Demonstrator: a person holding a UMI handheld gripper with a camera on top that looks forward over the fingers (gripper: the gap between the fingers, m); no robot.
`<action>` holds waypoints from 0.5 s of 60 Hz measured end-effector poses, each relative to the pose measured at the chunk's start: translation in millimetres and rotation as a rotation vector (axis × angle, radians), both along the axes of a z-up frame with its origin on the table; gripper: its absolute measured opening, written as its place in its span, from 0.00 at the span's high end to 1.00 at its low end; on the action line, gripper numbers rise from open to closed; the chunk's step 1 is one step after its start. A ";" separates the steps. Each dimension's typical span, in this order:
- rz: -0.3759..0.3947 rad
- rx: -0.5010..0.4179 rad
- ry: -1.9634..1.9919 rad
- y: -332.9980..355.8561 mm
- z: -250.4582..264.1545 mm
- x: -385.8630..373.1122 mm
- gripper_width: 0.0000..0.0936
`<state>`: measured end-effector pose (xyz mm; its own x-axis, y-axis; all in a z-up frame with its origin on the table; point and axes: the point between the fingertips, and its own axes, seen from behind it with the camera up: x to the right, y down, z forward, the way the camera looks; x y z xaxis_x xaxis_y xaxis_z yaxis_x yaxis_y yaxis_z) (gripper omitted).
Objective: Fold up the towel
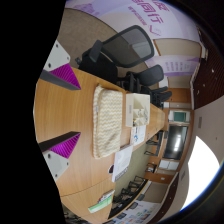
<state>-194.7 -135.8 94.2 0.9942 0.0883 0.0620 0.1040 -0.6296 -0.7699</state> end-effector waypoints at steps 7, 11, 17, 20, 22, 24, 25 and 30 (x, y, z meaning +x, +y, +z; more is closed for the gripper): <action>0.002 0.006 0.011 71.0 -11.0 -39.0 0.09; 0.000 0.003 0.011 105.5 -18.5 -53.0 0.09; 0.007 -0.011 0.007 154.5 -39.7 -71.3 0.09; 0.015 -0.025 -0.002 174.4 -52.0 -78.8 0.08; 0.020 -0.033 -0.011 186.6 -60.3 -82.5 0.08; 0.021 -0.034 -0.020 199.3 -68.9 -85.1 0.08; 0.023 -0.036 -0.024 204.2 -72.3 -86.9 0.08; 0.031 -0.064 -0.050 220.4 -93.1 -90.9 0.13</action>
<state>-285.6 84.6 1.1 0.9867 0.1244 0.1050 0.1617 -0.6731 -0.7216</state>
